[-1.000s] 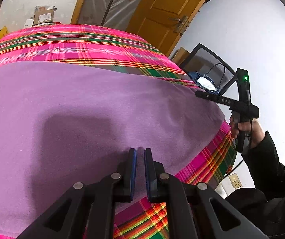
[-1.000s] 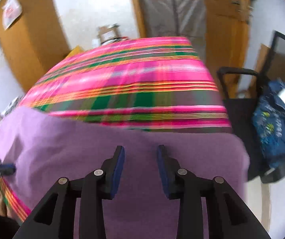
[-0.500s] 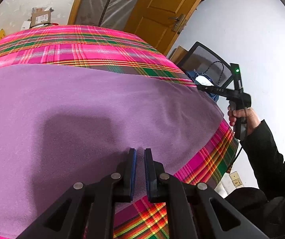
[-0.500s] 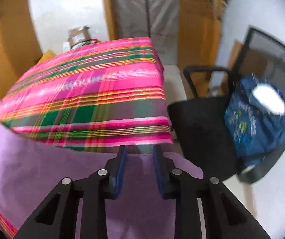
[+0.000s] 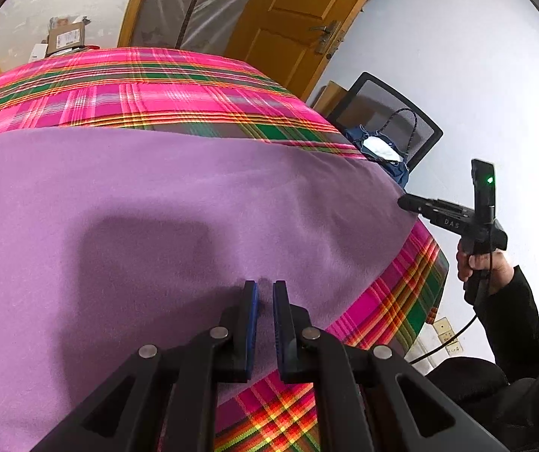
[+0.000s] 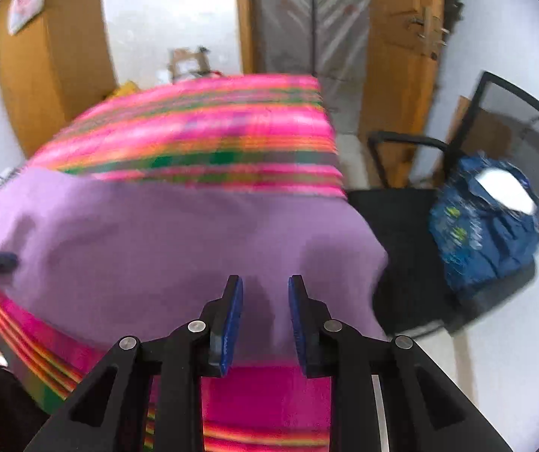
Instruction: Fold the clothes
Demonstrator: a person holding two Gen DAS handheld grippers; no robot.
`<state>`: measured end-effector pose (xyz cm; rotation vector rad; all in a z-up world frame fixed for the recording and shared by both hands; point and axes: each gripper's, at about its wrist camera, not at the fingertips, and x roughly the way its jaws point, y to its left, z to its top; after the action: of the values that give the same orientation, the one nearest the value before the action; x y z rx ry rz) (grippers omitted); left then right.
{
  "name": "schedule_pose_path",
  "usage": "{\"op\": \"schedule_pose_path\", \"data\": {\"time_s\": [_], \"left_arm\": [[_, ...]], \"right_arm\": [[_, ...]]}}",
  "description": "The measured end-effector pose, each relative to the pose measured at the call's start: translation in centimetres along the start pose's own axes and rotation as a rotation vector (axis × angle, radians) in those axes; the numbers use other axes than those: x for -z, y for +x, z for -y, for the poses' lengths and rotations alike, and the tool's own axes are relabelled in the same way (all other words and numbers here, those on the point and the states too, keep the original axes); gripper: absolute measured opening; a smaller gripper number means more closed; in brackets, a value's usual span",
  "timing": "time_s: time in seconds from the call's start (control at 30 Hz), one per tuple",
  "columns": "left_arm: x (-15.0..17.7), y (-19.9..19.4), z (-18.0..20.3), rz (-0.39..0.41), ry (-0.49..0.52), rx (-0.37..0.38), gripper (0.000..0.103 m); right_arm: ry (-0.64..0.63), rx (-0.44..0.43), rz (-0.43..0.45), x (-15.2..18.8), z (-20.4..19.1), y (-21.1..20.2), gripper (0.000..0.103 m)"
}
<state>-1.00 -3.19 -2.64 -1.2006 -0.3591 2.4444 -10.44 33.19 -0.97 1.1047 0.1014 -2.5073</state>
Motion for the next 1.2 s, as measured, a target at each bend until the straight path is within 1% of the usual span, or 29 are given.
{"op": "schedule_pose_path", "data": {"time_s": [0.2,0.27,0.37,0.43,0.57,0.63,0.73,0.83,0.97,1.1,1.2], "left_arm": [[0.2,-0.4,0.0,0.003,-0.004,-0.01,0.007],[0.2,-0.4,0.0,0.004,-0.006,-0.014,0.007],[0.3,-0.7,0.0,0.009,-0.005,-0.019,0.007],[0.4,-0.9,0.0,0.016,-0.006,-0.019,0.007],[0.7,-1.0,-0.1,0.011,-0.012,-0.025,0.007],[0.8,-0.9,0.3,0.01,-0.002,-0.017,0.007],[1.0,-0.9,0.8,0.01,0.014,-0.003,0.007],[1.1,-0.6,1.5,0.003,0.035,0.015,0.007],[1.3,0.0,1.8,-0.02,0.053,0.027,0.007],[1.3,0.2,2.0,-0.024,0.065,0.033,0.007],[1.4,0.3,2.2,-0.023,0.077,0.035,0.007]], "right_arm": [[0.102,0.04,-0.007,1.3,2.8,-0.6,0.025],[0.107,0.041,-0.009,1.4,2.8,-0.7,0.025],[0.111,0.069,-0.01,1.1,2.5,-0.6,0.025],[0.104,0.036,0.013,0.6,1.6,-0.9,0.026],[0.016,-0.07,0.037,0.0,-2.2,-1.4,0.025],[-0.053,-0.142,0.034,0.0,-5.0,-1.1,0.025],[-0.163,-0.228,0.016,0.6,-8.8,-0.5,0.025],[-0.272,-0.289,-0.028,1.6,-12.1,0.4,0.025],[-0.366,-0.295,-0.05,2.6,-13.8,0.7,0.028],[-0.43,-0.278,-0.044,2.5,-14.7,0.1,0.028],[-0.462,-0.302,-0.024,2.5,-16.1,-0.4,0.028]]}}
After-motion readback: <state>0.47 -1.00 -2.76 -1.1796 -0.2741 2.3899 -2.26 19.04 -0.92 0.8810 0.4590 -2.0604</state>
